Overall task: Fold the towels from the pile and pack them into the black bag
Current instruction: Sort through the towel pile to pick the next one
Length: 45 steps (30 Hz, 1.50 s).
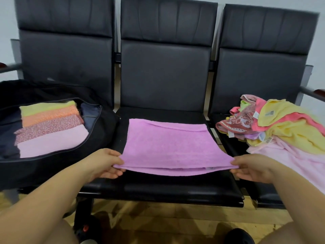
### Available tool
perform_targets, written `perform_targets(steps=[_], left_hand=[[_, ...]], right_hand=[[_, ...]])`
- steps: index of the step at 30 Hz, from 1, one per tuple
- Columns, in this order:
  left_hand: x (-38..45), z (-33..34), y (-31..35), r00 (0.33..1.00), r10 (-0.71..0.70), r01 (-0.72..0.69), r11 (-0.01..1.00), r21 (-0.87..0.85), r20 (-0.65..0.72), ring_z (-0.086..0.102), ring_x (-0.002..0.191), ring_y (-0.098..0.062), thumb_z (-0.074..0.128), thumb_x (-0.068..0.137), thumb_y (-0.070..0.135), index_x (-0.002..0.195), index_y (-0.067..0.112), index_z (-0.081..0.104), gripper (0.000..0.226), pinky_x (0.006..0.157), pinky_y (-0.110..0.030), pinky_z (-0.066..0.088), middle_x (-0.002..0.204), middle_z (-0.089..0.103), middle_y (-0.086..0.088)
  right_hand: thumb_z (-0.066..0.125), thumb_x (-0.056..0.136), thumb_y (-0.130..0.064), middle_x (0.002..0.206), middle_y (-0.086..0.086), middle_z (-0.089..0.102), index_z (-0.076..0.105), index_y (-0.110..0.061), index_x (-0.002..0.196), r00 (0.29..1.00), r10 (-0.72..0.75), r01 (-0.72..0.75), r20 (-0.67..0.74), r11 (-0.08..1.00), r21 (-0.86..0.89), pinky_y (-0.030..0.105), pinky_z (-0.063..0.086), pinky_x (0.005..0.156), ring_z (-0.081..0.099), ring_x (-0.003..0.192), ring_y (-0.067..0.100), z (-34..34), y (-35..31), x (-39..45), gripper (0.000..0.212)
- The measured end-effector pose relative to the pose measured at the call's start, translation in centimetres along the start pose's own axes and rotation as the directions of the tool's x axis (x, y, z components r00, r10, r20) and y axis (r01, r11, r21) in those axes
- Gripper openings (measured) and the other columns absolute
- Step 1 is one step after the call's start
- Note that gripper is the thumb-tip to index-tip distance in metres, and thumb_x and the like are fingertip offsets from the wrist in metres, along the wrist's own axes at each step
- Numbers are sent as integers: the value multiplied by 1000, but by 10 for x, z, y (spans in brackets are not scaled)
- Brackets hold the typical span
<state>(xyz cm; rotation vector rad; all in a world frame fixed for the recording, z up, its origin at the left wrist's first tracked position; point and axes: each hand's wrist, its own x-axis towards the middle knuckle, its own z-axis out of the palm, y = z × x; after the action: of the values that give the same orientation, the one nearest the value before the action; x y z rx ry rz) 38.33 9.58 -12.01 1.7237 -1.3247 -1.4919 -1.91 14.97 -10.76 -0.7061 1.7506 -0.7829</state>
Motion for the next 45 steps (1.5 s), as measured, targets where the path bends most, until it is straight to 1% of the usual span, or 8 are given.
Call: perform_targets(steps=[3,7,11,13,16,30,41,45], left_hand=[[-3,-13,6,994,105,-108,983,-151,-24,64,47,-17,57,91,1,142,19,35,58,45,-25,53,68,70,-16],[-20,-28,41,950,301,-306,857,-414,-79,66,53,-9,44,97,7,119,13,59,27,50,-19,54,67,72,-3],[-55,-52,94,805,568,-535,571,-623,-171,71,67,-9,75,69,25,92,15,77,26,63,-21,58,76,74,-1],[-75,-65,122,719,660,-602,435,-670,-217,71,71,-9,68,66,21,81,20,80,19,70,-23,58,75,73,1],[-97,-76,158,631,731,-661,333,-672,-260,70,77,-8,51,77,18,79,23,80,29,78,-26,58,74,71,5],[37,-25,63,937,305,-336,659,-673,-170,72,70,-15,35,98,11,104,20,60,27,72,-42,57,63,69,1],[95,-19,79,949,284,-292,624,-725,-137,66,80,-15,68,39,20,109,21,55,71,96,-53,37,53,49,5],[106,-21,78,954,275,-282,682,-675,-120,56,86,-18,45,61,15,109,20,55,50,96,-49,37,52,52,4]], right_hand=[[56,91,-1,85,11,65,57,-12,108,992,-126,122,9,977,177,23,56,50,61,71,19,-1,-17,-10,21],[58,91,-9,70,3,69,63,-11,102,943,-332,308,16,892,331,21,57,54,66,59,10,-3,-54,-41,13],[96,36,-26,76,5,73,68,-11,93,819,-574,504,-9,711,490,27,59,57,72,68,15,-13,-103,-90,65],[79,72,-17,74,6,73,69,-16,81,732,-679,574,-58,568,589,29,60,60,73,70,18,-19,-127,-118,14],[47,94,-7,76,5,73,62,-18,85,658,-741,633,-136,446,632,33,60,70,73,79,19,-28,-152,-144,21],[38,95,-3,64,1,71,56,-16,95,885,-429,446,-181,670,594,30,58,61,72,62,15,25,-81,22,22],[37,95,-7,83,1,66,57,-20,93,874,-444,472,-196,682,559,42,40,104,63,95,22,37,-96,92,24],[33,96,-6,95,4,60,56,-18,95,880,-427,462,-208,674,576,38,40,102,60,95,20,37,-101,99,25]])
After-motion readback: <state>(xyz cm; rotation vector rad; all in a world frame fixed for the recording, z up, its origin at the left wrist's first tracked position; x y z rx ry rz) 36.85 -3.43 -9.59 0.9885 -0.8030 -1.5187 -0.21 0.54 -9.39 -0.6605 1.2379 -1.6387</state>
